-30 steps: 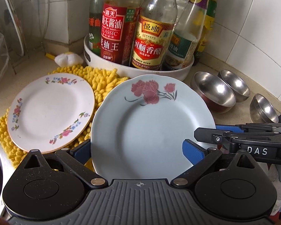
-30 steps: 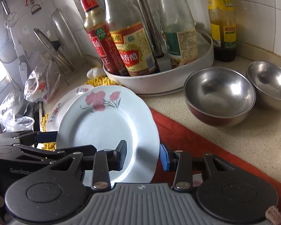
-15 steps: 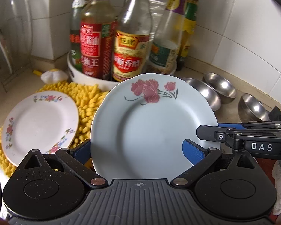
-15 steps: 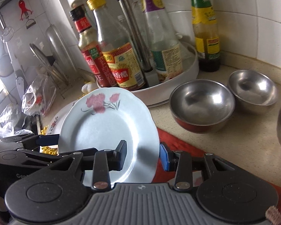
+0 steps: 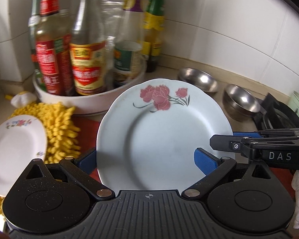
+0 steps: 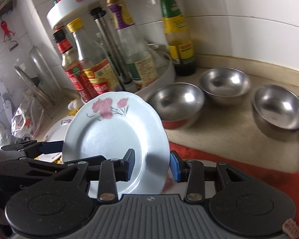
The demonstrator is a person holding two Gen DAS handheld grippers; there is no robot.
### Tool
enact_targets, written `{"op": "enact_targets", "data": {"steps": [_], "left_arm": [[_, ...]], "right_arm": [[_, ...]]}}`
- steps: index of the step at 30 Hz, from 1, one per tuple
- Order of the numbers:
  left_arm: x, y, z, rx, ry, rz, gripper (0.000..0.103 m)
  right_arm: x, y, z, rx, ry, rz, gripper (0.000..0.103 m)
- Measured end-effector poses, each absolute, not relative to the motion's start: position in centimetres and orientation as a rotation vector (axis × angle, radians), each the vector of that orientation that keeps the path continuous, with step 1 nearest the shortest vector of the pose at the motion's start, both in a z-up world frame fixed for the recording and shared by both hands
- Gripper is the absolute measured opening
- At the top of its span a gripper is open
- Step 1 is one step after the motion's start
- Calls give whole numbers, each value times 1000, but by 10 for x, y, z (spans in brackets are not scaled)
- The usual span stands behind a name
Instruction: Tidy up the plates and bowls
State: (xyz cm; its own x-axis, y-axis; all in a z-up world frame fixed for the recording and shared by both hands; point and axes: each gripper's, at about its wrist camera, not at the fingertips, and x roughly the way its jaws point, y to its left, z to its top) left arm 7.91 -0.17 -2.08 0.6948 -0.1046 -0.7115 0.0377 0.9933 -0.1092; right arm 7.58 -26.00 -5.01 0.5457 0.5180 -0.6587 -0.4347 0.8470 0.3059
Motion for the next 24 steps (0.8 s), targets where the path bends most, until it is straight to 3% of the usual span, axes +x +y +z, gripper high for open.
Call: {"op": "enact_targets", "data": {"steps": [24], "left_arm": [[83,-83,-37,11,851,-278,100]], "right_arm": [[38,-347,-63,220,869,343,36]]}}
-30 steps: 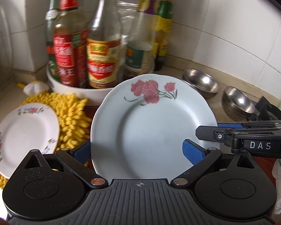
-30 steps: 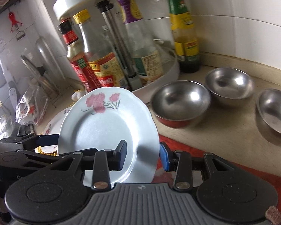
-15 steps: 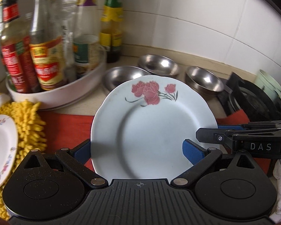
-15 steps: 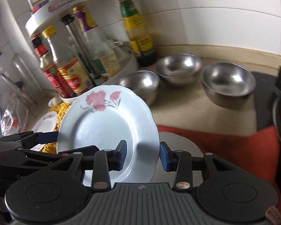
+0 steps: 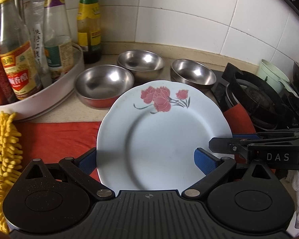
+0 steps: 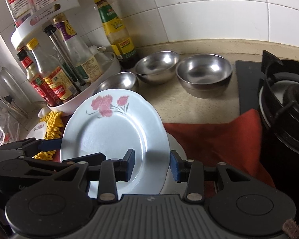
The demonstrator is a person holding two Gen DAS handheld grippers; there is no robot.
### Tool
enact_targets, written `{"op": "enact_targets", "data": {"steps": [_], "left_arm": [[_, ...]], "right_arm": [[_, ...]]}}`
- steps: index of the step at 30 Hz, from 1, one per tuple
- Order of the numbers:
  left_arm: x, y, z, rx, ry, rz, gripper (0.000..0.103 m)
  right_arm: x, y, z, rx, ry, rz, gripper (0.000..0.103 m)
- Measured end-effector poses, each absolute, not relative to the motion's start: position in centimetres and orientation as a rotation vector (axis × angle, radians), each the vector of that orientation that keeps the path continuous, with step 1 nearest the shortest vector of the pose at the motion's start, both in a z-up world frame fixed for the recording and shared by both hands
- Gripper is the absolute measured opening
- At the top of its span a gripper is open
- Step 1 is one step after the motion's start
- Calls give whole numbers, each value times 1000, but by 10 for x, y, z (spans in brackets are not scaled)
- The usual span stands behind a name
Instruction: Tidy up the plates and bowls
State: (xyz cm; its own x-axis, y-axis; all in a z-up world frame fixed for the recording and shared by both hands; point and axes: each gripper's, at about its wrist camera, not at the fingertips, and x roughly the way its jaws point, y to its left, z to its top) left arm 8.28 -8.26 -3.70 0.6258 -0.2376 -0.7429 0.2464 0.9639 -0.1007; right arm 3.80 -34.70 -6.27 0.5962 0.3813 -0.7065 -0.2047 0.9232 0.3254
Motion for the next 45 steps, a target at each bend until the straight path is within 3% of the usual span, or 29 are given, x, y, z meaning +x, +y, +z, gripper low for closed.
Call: {"op": "enact_targets", "data": {"steps": [20,45], "left_arm": [[95,-99,-73,22,956,-300,98],[95,-91,-75,85,971,-314,99]], "right_arm": [[39,-363,-88,226,953,272,36],[35,-328,-82,-114,899,330,36]]}}
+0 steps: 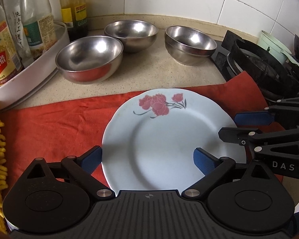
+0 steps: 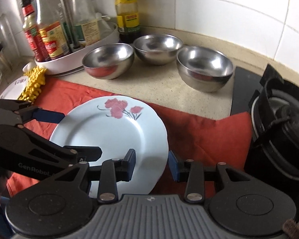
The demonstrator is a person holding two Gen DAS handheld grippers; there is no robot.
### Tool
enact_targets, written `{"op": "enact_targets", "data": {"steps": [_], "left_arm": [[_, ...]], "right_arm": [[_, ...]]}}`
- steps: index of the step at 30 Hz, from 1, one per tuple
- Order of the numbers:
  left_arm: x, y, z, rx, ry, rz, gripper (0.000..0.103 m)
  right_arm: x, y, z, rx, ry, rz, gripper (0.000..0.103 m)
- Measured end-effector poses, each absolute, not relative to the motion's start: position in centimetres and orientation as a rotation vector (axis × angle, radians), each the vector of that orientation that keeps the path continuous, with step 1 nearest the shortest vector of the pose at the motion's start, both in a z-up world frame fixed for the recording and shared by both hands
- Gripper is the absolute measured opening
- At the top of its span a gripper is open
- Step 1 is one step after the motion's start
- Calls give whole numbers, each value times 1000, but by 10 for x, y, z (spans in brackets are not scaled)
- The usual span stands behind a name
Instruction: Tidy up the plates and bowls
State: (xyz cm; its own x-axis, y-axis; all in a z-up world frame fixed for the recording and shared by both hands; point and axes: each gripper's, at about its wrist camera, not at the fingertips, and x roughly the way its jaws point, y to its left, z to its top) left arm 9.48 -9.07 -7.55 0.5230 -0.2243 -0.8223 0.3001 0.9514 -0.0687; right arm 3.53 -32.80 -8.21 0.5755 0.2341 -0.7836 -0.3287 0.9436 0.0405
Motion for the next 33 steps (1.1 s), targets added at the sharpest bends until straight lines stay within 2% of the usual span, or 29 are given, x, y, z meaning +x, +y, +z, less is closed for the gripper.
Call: {"op": "enact_targets", "data": {"steps": [19,33], "left_arm": [[79,-57,-56,67,932,-141,102],[68,8,-40,32,899,16,102]], "right_arm": [[34,-325,-72,-128,845,316,37],[47,-261,-59,-166,782,454,38]]}}
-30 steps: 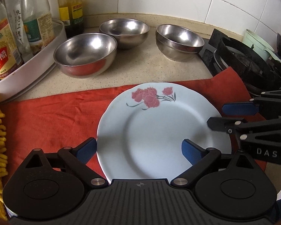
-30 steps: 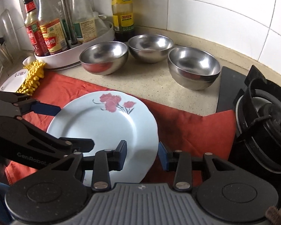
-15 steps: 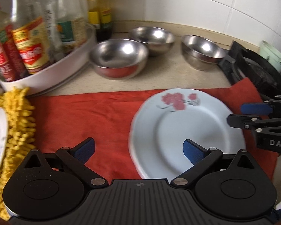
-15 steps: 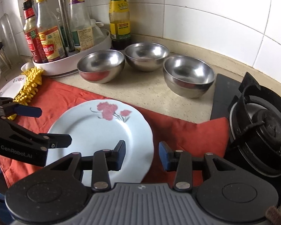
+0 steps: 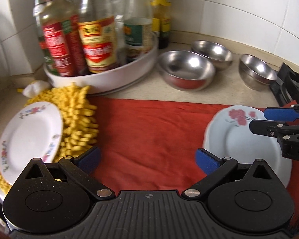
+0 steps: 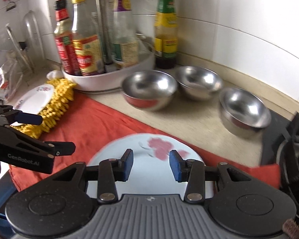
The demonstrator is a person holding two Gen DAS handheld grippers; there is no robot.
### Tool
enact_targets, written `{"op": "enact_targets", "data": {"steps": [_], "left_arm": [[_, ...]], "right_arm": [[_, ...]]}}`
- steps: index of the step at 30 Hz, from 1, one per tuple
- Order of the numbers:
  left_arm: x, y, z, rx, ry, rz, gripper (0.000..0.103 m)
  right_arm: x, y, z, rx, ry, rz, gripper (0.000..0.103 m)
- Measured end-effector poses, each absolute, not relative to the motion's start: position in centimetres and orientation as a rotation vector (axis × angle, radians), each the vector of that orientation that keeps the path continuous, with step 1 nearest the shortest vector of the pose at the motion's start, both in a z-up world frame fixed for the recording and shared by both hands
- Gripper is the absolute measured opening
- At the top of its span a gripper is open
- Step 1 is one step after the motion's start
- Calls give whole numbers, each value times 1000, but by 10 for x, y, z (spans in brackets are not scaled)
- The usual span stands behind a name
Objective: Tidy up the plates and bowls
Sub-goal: 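Move both tools to the floral plate on the yellow chenille mat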
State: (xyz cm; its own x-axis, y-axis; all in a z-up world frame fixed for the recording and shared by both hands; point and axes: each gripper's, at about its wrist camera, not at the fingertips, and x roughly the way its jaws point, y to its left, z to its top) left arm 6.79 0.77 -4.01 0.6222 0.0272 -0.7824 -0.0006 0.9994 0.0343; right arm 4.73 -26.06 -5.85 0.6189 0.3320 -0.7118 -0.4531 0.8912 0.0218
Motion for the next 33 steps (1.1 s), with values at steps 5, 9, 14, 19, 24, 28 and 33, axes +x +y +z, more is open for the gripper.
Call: {"op": "enact_targets", "data": {"steps": [5,9,14,19,24,28,33], "left_arm": [[62,31,-36,26,887,48,103],[57,53,-34,16,887,83,103],[49,88,-30,0,882,152,103],[43,127,-24,-9,875,238,103],[43,161,-22,-7,867,290,103],[46,187,-22,-10,857,304,103],[51,220,-27,-21,860,296,103]], "right_arm": [[49,-228,-58,-180,774,518,39],[52,-202,-58,-192,772,561,40],[54,-172,-59,-193,767,611,40],[58,-143,-61,-198,765,659,40],[64,-112,-62,-200,756,701,40],[69,-88,-63,-193,759,724,40],[76,-59,-69,-194,792,748,40]]}}
